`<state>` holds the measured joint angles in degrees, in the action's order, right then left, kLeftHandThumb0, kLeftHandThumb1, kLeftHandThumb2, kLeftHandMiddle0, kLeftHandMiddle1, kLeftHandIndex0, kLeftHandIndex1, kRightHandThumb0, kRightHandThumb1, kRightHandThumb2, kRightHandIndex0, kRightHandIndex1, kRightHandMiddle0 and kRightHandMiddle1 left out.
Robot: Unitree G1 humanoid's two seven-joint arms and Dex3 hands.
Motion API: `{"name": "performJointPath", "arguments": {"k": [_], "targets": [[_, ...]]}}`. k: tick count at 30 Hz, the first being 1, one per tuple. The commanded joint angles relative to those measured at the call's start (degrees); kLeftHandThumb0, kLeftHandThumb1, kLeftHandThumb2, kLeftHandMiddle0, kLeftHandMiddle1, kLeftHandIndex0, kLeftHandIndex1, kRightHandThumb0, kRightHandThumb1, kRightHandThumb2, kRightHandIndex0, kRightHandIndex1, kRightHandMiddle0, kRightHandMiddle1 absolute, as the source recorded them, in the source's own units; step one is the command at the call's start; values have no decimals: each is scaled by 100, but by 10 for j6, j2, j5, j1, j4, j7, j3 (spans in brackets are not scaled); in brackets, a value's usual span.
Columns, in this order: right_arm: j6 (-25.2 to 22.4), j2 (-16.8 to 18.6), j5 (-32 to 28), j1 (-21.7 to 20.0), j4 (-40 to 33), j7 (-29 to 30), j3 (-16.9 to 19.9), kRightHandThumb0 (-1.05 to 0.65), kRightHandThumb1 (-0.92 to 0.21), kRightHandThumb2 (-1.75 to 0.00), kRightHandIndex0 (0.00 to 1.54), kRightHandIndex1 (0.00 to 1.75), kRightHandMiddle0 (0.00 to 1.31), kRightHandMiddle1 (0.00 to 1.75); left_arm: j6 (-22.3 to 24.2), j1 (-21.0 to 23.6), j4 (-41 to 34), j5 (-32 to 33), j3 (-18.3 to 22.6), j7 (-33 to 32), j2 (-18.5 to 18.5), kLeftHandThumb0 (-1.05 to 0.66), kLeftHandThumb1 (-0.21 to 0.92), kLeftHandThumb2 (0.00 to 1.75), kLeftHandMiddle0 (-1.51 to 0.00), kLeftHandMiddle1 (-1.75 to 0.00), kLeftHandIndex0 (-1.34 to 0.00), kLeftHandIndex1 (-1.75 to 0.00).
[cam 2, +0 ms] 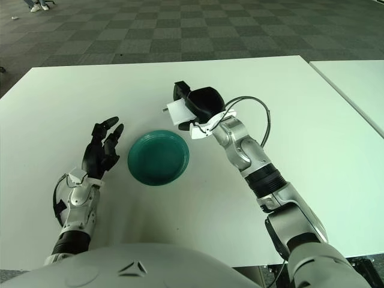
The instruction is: Put the charger into the plate.
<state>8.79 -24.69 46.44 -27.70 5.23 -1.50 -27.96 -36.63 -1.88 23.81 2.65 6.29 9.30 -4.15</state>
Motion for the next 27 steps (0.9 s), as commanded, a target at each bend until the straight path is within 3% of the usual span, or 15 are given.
{"name": "performJointPath", "arguments": {"k": [1,16,27], "targets": [[27,6,19,12,8,0,-23,-42,-50,-108,102,175,47,175,-26,-51,115,-10,-23,-35,-63,-100,92,90,-44,-4,-1,-99],[41,22,31,52,-27,-26,-50,-42,-54,-104,106,175,44,175,-26,-52,115,-22,-23,-65,-62,-103,92,90,-38,-1,-3,-100],[48,17,49,84,-60,-61,-63,-42,-54,-104,106,175,44,175,-9,-55,115,-67,-27,-143,-59,-105,92,94,-42,-2,-9,-99]]}}
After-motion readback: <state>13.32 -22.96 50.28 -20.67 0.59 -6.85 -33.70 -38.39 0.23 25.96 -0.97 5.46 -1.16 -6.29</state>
